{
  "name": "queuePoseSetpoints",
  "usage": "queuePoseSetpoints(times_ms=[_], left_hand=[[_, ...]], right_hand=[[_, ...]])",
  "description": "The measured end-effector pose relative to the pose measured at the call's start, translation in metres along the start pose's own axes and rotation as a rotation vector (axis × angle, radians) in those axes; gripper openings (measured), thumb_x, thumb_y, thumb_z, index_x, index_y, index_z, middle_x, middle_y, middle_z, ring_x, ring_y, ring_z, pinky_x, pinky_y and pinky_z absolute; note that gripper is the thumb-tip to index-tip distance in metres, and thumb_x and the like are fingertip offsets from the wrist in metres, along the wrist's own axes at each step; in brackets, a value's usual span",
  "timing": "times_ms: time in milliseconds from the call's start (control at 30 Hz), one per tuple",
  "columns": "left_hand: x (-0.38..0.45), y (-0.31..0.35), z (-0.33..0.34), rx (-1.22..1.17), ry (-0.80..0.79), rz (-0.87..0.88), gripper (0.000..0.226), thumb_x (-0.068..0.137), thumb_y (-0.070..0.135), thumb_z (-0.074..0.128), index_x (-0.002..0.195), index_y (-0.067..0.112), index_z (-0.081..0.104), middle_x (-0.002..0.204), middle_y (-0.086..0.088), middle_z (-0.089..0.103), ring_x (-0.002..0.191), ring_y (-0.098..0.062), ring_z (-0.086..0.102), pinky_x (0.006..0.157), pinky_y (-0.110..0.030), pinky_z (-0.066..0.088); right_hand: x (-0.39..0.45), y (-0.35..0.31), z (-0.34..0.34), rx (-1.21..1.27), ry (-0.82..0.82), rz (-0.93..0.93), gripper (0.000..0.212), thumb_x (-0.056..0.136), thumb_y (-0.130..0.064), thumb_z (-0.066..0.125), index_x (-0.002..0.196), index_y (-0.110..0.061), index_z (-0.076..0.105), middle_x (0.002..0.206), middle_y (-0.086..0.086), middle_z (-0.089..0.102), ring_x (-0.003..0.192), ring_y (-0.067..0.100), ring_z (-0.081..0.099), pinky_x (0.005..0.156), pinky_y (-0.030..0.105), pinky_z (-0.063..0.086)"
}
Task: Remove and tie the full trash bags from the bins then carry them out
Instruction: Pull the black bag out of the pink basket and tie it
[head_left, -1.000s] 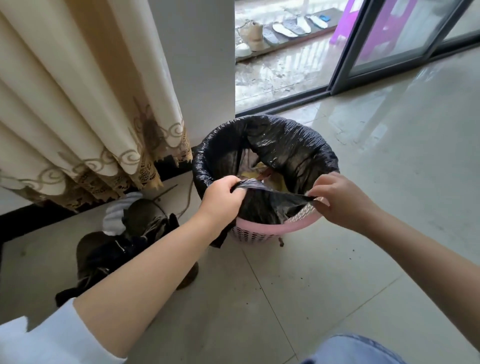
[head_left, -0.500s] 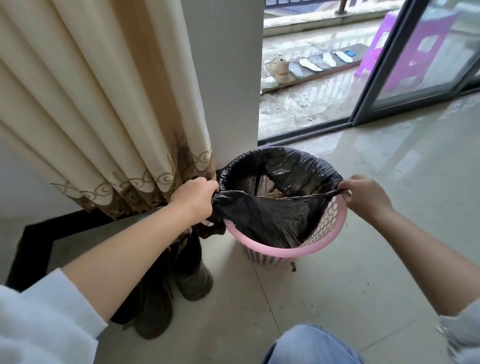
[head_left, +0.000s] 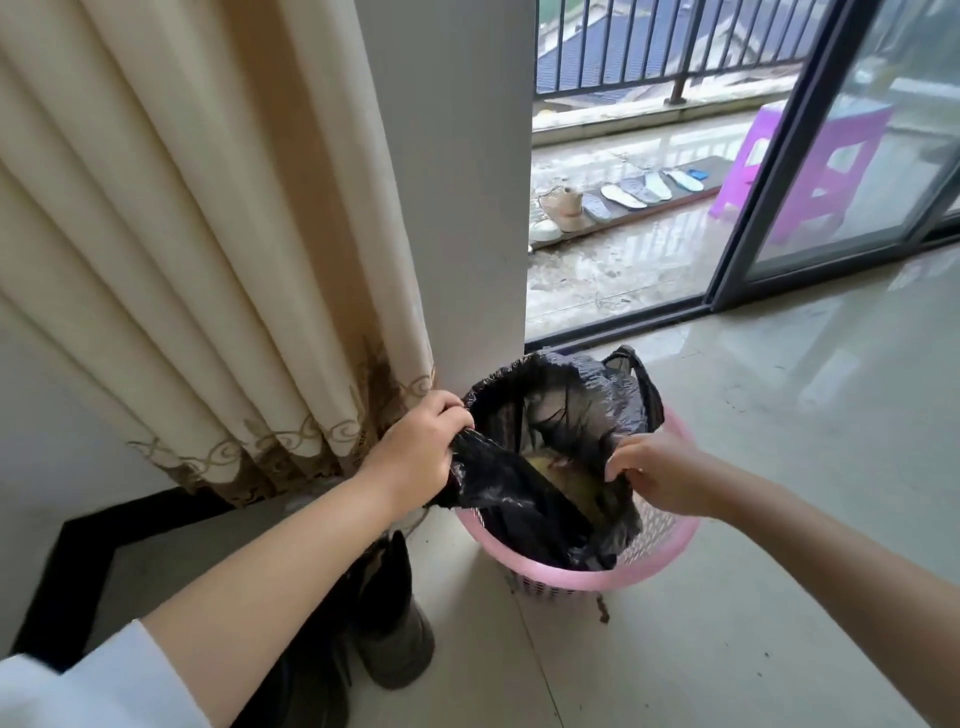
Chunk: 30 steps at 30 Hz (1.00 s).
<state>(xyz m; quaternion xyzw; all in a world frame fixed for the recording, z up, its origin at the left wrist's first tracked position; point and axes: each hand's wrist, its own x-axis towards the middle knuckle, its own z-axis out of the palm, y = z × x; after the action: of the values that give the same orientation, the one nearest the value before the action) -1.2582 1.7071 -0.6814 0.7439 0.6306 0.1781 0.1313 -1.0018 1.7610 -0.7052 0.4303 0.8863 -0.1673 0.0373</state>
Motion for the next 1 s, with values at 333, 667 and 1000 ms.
queuePoseSetpoints(times_ms=[333, 667, 1000], left_hand=[[0.01, -0.024, -0.003, 0.235, -0.051, -0.501, 0.027, 0.092, 0.009, 0.04, 0.111, 0.011, 0.059, 0.114, -0.017, 0.049, 0.099, -0.038, 0.054, 0.081, -0.039, 0.046], [0.012, -0.012, -0.039, 0.201, 0.064, -0.407, 0.034, 0.094, 0.009, 0.036, 0.12, 0.01, 0.059, 0.119, -0.016, 0.053, 0.108, -0.033, 0.052, 0.089, -0.035, 0.042], [0.061, 0.105, -0.133, -0.084, 0.467, 0.144, 0.021, 0.086, -0.003, 0.052, 0.1, -0.003, 0.068, 0.106, -0.017, 0.065, 0.097, -0.029, 0.06, 0.079, -0.012, 0.034]], right_hand=[[0.051, 0.068, -0.017, 0.329, 0.304, 0.828, 0.059, 0.088, -0.034, 0.053, 0.132, 0.001, 0.037, 0.133, 0.028, 0.045, 0.123, 0.041, 0.042, 0.1, 0.042, 0.037], [0.076, 0.037, -0.066, 0.857, 0.602, 0.563, 0.026, 0.081, -0.003, 0.052, 0.056, -0.01, 0.051, 0.06, 0.009, 0.05, 0.068, 0.024, 0.046, 0.051, 0.027, 0.032], [0.015, -0.049, -0.226, 1.19, 0.803, 0.068, 0.026, 0.086, 0.001, 0.051, 0.065, -0.014, 0.056, 0.063, 0.004, 0.051, 0.063, 0.016, 0.048, 0.066, 0.026, 0.037]])
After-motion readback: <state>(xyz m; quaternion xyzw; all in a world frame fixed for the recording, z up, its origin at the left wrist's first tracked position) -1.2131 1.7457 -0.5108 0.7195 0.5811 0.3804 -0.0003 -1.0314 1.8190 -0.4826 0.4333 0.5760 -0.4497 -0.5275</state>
